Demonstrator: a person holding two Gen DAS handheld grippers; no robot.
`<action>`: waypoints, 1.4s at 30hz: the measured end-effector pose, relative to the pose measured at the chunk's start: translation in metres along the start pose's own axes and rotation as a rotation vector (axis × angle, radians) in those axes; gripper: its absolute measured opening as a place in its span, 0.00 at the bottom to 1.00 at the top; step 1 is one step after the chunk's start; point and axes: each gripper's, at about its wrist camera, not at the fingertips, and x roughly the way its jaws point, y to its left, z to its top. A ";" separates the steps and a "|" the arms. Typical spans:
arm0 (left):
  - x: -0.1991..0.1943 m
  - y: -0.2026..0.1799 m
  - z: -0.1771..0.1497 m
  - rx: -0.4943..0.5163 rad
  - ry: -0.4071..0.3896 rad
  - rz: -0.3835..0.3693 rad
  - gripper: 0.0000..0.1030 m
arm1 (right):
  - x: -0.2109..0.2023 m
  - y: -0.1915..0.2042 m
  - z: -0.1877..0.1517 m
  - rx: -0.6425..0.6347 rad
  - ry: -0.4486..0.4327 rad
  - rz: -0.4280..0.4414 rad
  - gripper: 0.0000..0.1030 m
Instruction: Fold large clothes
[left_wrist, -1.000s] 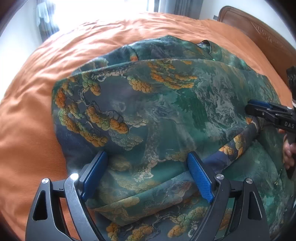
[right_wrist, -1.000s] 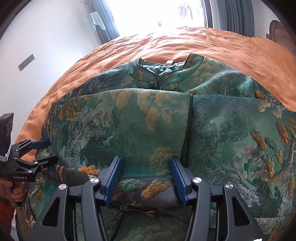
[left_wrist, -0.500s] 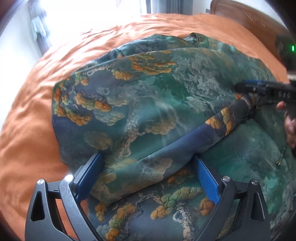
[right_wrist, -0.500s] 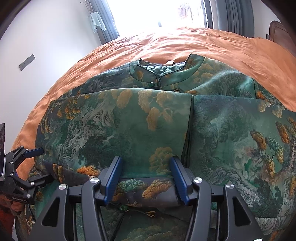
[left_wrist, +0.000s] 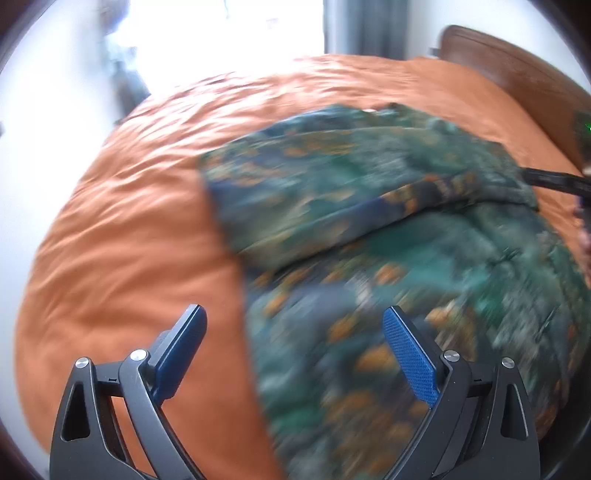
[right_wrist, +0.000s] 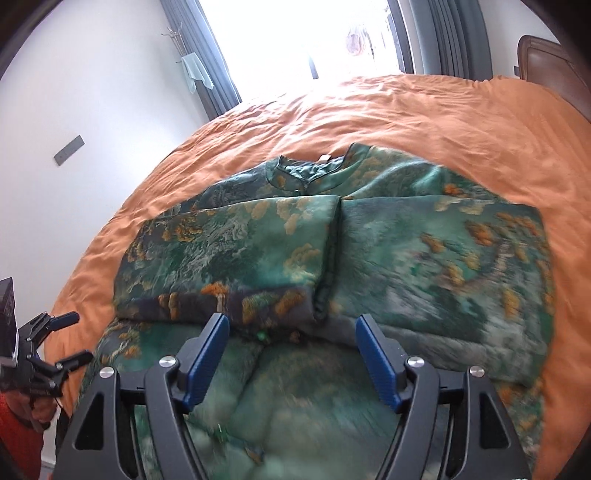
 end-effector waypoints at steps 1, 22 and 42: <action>-0.005 0.008 -0.008 -0.018 0.006 0.024 0.94 | -0.010 -0.005 -0.003 -0.001 -0.004 -0.010 0.71; -0.008 0.016 -0.114 -0.210 0.174 -0.251 0.94 | -0.133 -0.163 -0.177 0.244 0.142 -0.135 0.72; -0.022 0.012 -0.106 -0.226 0.203 -0.385 0.21 | -0.123 -0.129 -0.190 0.228 0.234 0.167 0.22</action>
